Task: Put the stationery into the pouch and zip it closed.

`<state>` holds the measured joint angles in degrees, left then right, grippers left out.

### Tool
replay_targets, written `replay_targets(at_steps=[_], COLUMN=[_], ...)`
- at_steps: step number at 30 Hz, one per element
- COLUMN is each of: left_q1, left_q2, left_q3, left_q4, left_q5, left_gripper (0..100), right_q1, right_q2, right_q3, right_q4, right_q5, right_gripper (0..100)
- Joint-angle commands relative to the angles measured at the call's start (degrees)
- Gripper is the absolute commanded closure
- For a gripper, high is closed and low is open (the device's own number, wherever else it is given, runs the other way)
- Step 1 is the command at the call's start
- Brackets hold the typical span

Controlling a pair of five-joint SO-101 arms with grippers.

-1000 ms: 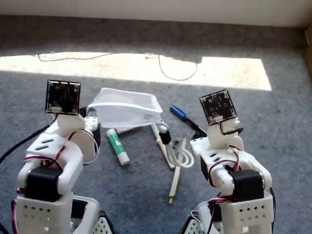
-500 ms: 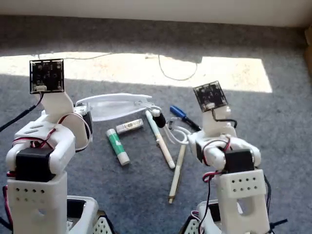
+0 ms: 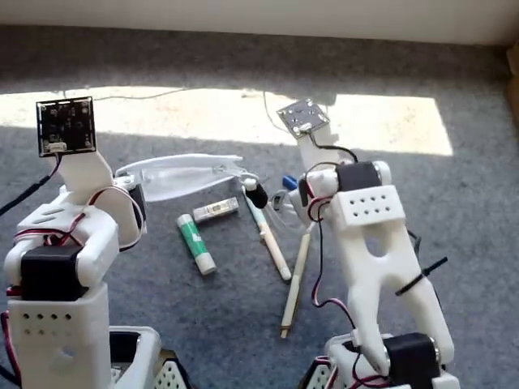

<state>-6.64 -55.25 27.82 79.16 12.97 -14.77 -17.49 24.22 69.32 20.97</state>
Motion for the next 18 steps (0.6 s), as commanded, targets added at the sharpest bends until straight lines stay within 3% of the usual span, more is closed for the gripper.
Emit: replay_targets(at_steps=[1,10,18], left_q1=[-0.8,-4.0,-5.0], left_q2=[0.1,0.1,0.1], left_q3=[0.1,0.0,0.3], left_q4=[-0.4,0.0,0.2], left_q5=[0.4,-1.0,-1.1], left_gripper=[99,99,99], right_q1=[-0.8,-0.8,-1.8], right_q2=[4.7,18.2,23.4], right_q3=[-5.2,-10.2,-12.7], right_q4=[-3.1,-8.7,-12.1], right_q5=[2.1,3.1,-2.3], right_gripper=[80.7,80.7,80.7])
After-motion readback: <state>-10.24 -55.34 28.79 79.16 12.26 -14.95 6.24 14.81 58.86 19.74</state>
